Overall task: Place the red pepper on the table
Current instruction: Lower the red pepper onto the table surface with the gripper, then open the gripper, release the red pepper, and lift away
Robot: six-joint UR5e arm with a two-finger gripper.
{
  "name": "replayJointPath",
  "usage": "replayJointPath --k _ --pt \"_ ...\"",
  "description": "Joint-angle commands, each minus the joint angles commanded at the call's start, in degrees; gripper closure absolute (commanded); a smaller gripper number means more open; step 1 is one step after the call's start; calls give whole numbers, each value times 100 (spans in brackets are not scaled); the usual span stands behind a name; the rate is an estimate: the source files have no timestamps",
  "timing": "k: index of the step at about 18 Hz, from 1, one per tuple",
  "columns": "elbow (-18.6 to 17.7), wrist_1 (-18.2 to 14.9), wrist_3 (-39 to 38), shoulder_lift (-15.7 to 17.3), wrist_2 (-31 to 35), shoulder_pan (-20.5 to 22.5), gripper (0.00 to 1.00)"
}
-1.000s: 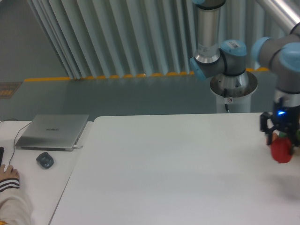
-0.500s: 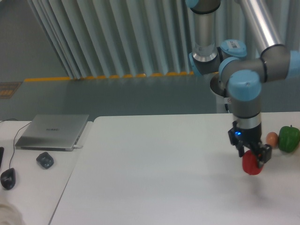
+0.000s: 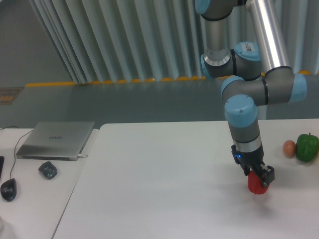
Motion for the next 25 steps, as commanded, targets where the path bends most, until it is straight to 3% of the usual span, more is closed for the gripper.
replayJointPath --k 4,7,9,13,17,25 --pt "-9 0 -18 -35 26 -9 69" --pt "-9 0 -9 -35 26 -9 50" --pt "-9 9 -9 -35 26 -9 32" --pt "-9 9 -9 -35 26 -17 23" --pt "-9 0 0 -35 44 -18 1" --pt "79 -35 482 193 9 -9 0"
